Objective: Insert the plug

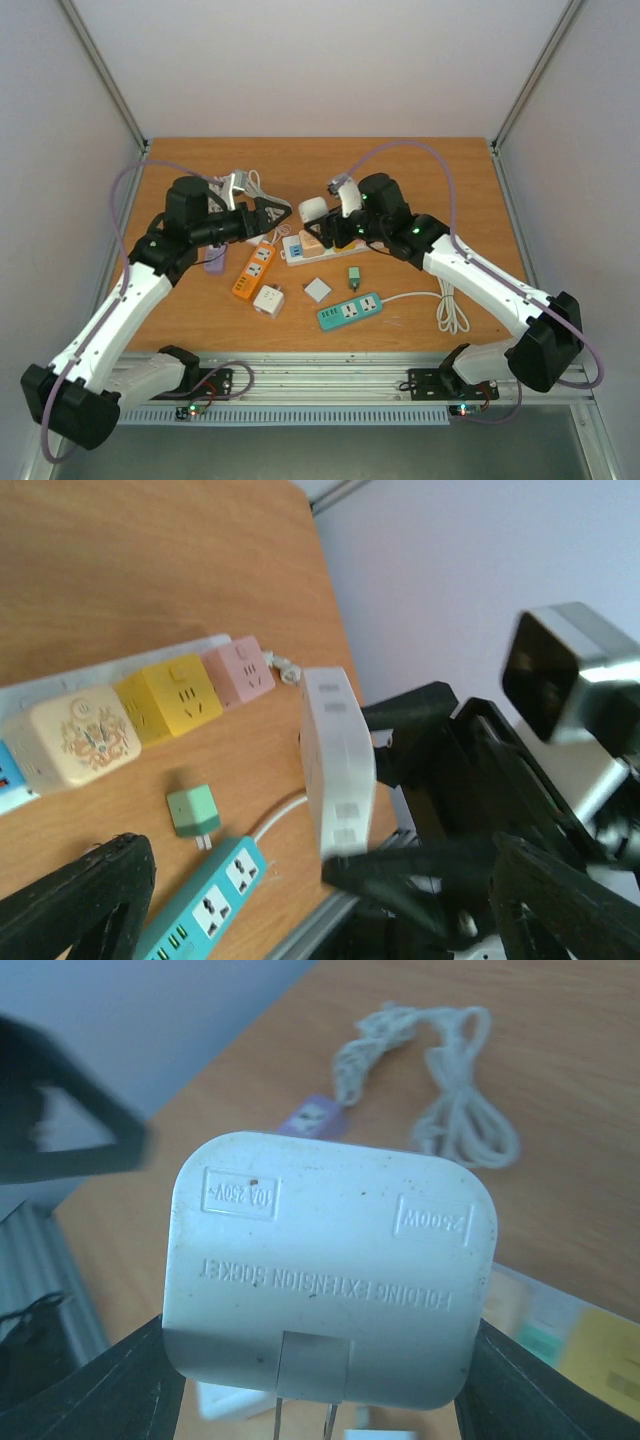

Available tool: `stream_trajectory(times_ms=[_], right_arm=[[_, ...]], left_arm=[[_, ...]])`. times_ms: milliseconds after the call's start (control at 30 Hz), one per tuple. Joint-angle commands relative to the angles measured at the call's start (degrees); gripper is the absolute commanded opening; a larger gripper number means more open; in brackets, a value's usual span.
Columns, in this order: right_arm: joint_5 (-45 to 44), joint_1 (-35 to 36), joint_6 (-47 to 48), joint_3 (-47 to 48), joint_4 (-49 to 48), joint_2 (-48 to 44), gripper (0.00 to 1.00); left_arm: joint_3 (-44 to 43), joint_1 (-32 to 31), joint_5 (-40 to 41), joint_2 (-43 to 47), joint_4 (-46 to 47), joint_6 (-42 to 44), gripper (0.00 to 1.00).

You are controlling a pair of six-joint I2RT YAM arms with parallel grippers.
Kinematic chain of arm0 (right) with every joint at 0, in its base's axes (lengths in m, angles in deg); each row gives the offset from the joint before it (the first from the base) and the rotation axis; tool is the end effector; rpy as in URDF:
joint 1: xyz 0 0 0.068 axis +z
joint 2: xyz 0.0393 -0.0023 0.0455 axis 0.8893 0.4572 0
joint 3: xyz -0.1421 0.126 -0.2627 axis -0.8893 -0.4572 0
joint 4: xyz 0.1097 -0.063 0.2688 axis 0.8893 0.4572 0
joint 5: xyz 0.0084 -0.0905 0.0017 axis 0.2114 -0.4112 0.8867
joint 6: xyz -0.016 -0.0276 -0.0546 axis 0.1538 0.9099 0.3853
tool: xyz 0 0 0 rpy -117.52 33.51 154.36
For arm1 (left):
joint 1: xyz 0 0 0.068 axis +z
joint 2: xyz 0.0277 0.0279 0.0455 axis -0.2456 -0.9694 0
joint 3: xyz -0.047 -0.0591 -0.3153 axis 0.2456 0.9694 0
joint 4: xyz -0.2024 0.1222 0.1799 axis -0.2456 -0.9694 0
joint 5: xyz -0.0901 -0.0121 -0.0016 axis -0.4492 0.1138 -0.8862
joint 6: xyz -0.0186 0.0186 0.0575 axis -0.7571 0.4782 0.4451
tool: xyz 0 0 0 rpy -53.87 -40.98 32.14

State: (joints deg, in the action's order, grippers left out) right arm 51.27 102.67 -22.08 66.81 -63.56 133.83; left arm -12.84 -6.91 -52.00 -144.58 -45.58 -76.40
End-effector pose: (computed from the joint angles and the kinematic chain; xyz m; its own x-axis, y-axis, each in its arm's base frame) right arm 0.2554 0.2327 0.3684 -0.1704 -0.4656 -0.8684 -0.8858 0.4584 -0.0720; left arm 0.2231 -0.1168 0.3897 -0.8178 -0.2623 -0.5122 0.3261 0.5220 -0.7881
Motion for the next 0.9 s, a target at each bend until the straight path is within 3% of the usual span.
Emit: stream_trajectory(times_ms=[0, 200, 433, 733, 867], right_arm=[[3.53, 3.98, 5.80, 3.89, -0.92, 1.26, 0.69], [0.33, 7.57, 10.51, 6.57, 3.29, 4.24, 0.69], [1.41, 8.34, 13.47, 6.85, 4.36, 4.88, 0.69], [0.60, 9.49, 19.99, 11.01, 9.58, 7.20, 0.69], [0.32, 10.08, 23.56, 13.44, 12.52, 8.88, 0.69]], left_arm=[[-1.63, -0.06, -6.18, -2.06, 0.36, -2.18, 0.90], [-1.65, -0.06, -8.85, -4.31, -1.69, -0.71, 0.77], [-1.61, -0.06, -13.45, -6.06, -5.99, 2.20, 0.50], [0.24, -0.12, -15.60, -6.84, -9.04, 5.35, 0.44], [0.77, -0.22, -15.96, -6.66, -9.35, 5.59, 0.37]])
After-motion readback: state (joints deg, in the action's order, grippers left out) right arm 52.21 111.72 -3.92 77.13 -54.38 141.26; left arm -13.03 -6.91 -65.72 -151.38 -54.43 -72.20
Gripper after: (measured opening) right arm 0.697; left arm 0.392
